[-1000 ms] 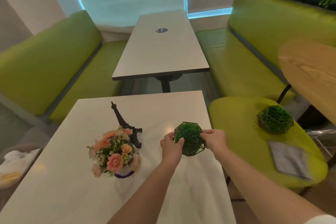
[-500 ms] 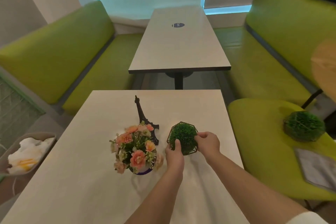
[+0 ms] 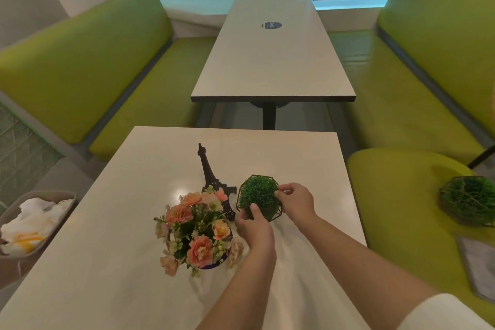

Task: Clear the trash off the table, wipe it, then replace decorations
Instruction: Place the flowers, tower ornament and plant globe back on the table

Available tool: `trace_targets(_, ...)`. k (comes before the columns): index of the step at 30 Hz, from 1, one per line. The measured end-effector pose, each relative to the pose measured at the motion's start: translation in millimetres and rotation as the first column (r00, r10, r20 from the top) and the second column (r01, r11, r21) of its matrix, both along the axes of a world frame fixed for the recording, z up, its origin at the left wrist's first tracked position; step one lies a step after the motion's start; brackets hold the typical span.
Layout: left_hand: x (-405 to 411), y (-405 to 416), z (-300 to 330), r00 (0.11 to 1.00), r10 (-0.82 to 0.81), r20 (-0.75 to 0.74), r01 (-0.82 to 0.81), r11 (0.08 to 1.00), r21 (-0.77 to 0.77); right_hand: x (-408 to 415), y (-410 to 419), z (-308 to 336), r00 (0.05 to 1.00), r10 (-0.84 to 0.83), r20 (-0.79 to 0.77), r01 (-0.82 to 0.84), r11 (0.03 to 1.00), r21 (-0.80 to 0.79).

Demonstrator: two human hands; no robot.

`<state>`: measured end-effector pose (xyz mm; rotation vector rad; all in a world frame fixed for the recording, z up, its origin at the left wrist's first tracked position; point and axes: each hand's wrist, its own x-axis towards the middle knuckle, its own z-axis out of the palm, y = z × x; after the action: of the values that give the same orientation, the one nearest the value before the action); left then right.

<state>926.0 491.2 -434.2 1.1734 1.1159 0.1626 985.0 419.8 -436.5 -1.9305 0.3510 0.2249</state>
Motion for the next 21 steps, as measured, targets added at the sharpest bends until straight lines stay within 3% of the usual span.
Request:
trace_targets(9, 4.7, -2.1, 3.2, 0.997, 0.076, -0.027, -0.075, 0.996, 0.053, 7.8, 3.5, 0.4, 0.999, 0.047, -0.003, -0.047, 0.998, 0.047)
trace_targets(21, 0.1, -3.6, 6.6, 0.995, 0.071, -0.070, -0.071, 0.997, 0.002, -6.4, -10.8, 9.5, 0.992, 0.128, 0.006, -0.128, 0.991, 0.040)
